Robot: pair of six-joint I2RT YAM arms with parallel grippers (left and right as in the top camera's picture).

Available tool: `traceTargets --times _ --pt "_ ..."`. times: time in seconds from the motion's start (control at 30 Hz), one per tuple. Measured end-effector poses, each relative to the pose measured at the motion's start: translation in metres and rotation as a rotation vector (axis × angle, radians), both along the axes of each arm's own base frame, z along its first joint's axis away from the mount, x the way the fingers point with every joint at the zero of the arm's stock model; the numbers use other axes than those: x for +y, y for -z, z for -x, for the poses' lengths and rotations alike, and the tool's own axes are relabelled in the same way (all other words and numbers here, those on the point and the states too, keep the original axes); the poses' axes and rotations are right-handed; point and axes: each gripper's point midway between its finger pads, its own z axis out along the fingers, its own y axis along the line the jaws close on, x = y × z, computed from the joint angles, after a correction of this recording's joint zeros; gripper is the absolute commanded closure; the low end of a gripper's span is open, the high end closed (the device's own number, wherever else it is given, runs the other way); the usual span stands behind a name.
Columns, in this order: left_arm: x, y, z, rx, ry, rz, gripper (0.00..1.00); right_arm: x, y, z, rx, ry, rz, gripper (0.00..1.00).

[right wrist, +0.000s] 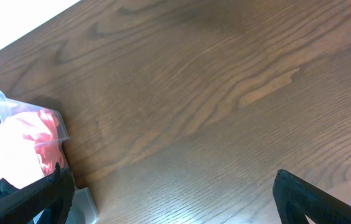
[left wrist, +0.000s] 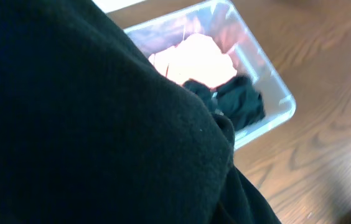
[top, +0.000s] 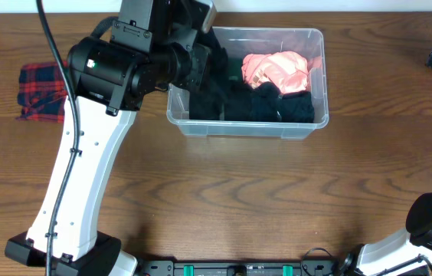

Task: Pack container
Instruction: 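Lower the black garment into the bin and open the left gripper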

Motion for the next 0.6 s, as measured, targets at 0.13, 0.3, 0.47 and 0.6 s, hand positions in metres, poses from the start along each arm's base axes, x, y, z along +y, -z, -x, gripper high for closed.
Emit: traceTargets --times 0.13,0.3,0.47,0.6 --pt "0.005 0.007 0.006 -0.008 0.06 -0.073 0.94 0.0 0.0 0.0 0.0 0.0 0.0 0.01" --pt "0.011 0.01 0.006 -0.035 0.106 -0.143 0.94 0.0 0.0 0.0 0.0 0.0 0.0 0.01" --pt "0.012 0.011 0.005 -0.049 0.128 -0.167 0.94 0.0 0.0 0.0 0.0 0.0 0.0 0.01" --pt "0.008 0.021 0.004 -0.025 0.145 -0.184 0.94 0.0 0.0 0.0 0.0 0.0 0.0 0.01"
